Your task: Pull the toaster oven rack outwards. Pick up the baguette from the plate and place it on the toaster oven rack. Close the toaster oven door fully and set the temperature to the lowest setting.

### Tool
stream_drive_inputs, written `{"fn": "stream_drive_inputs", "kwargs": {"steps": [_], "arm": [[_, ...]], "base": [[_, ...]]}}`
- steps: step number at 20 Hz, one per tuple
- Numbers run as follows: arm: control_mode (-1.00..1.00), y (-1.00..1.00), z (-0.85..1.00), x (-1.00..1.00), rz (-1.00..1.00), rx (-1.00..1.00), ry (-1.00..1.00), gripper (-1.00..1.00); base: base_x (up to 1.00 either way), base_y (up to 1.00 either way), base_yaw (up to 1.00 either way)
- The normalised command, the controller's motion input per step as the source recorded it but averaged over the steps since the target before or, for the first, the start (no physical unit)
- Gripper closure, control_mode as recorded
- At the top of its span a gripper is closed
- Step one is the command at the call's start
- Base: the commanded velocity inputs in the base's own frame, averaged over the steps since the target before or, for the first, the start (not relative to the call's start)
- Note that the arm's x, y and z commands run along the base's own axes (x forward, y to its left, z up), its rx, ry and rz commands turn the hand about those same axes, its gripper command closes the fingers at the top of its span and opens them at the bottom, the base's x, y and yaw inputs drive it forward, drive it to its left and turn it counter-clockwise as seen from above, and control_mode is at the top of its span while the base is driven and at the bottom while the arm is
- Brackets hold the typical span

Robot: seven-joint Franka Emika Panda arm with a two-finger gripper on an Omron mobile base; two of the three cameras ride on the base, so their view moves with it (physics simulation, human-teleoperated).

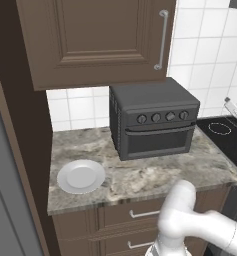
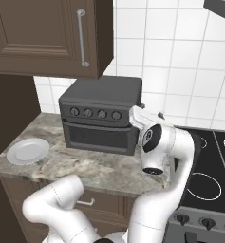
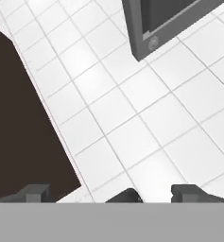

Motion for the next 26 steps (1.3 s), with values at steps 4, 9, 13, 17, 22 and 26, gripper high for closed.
{"fn": "stream_drive_inputs", "kwargs": {"steps": [4,9,13,17,22,26], "arm": [[-1.0,-0.13,0.14,-0.29,0.0,0.08,-0.67,-1.0],[-1.0,-0.02,0.0,-0.25,-0.01,0.01,-0.72,-1.0],[-1.0,0.0,-0.01,-0.2,-0.04,-0.11,-0.75,-1.0],[-1.0,0.0,-0.16,-0.12,-0.09,-0.27,-0.76,-1.0],[-1.0,0.0,-0.25,-0.07,-0.15,-0.29,-0.77,-1.0],[-1.0,0.04,-0.45,-0.06,-0.18,-0.32,-0.8,-1.0]], "base": [[0.0,0.0,0.0],[0.0,0.0,0.0],[0.0,0.0,0.0],[0.0,0.0,0.0],[0.0,0.0,0.0],[0.0,0.0,0.0]]}}
